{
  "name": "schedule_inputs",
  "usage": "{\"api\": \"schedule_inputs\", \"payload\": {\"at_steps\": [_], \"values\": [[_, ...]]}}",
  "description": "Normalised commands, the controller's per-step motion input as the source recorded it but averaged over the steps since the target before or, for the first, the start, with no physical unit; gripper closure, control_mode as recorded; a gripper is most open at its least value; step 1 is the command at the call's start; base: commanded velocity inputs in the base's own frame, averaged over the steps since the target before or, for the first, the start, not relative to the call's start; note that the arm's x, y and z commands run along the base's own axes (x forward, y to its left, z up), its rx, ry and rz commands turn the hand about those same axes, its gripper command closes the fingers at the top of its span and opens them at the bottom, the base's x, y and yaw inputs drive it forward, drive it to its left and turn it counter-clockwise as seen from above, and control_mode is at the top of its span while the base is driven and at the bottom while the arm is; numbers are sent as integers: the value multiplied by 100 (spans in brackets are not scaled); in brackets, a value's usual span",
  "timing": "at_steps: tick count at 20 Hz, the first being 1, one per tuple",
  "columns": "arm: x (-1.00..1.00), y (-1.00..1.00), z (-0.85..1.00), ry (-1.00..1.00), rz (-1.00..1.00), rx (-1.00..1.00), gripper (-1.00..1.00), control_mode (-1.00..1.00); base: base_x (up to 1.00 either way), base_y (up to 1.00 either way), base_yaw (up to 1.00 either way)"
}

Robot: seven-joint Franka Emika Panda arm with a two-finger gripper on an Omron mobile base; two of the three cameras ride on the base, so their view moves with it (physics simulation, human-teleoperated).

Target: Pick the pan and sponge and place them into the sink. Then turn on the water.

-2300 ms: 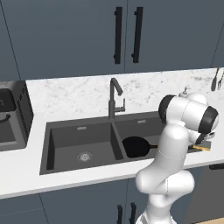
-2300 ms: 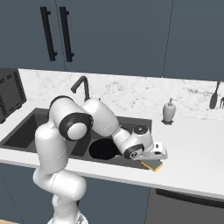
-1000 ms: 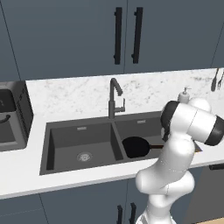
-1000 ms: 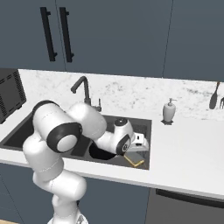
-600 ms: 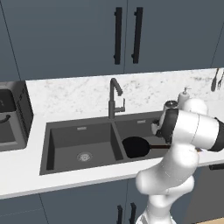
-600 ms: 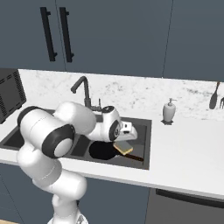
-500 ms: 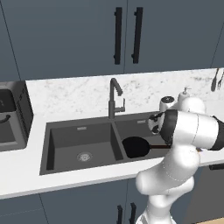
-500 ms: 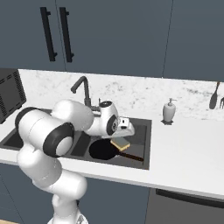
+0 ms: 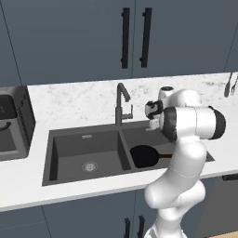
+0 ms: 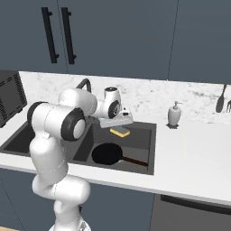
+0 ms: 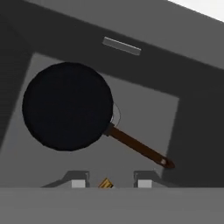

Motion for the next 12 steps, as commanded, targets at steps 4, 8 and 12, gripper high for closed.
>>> {"api": "schedule_inputs", "payload": {"at_steps": [4,8,12], "values": [[7,0,-81,-24,35,1,100,-100,0,0,0],[-1,7,-100,-46,34,0,100,-100,0,0,0],[2,30,-79,-33,26,0,100,-100,0,0,0]]}}
